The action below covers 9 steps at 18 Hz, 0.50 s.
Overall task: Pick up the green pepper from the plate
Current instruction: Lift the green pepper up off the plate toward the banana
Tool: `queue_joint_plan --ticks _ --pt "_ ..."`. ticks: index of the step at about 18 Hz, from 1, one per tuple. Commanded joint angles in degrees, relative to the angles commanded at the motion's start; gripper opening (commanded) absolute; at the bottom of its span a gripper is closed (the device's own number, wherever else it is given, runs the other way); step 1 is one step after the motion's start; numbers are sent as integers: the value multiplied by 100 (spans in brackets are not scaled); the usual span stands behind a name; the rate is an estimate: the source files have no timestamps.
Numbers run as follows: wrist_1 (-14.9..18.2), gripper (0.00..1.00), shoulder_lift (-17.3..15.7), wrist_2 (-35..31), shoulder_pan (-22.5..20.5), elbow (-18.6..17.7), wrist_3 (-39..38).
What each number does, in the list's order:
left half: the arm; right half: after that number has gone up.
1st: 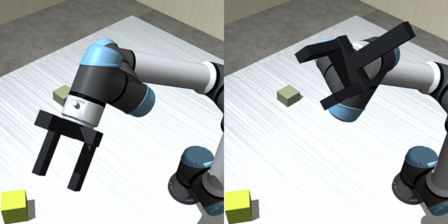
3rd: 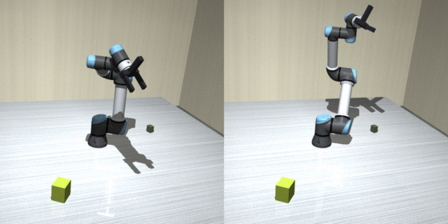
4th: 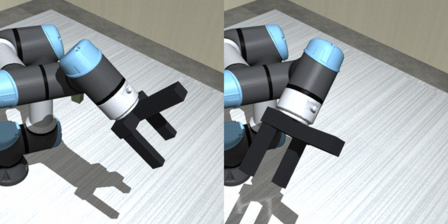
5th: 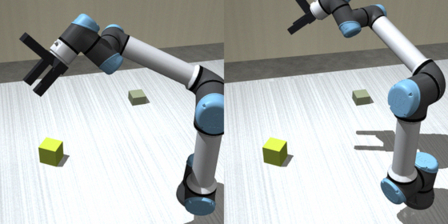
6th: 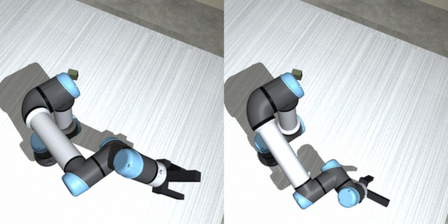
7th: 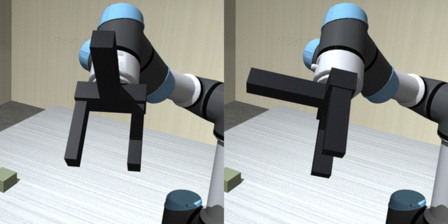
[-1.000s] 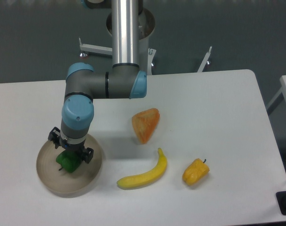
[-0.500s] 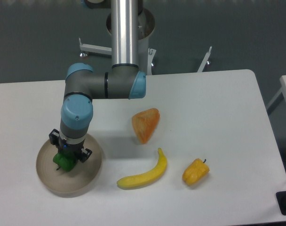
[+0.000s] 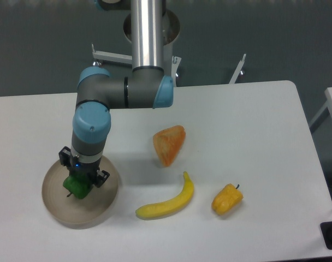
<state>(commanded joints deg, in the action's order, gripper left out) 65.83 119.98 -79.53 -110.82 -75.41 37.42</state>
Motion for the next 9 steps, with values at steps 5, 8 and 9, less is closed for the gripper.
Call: queue_joint_plan --ticks 5,8,9 --pt "886 40 34 -922 -492 482 1563" --pt "1064 40 105 -1179 -870 703 2337" --pt "1064 40 166 -1214 -1010 790 2601"
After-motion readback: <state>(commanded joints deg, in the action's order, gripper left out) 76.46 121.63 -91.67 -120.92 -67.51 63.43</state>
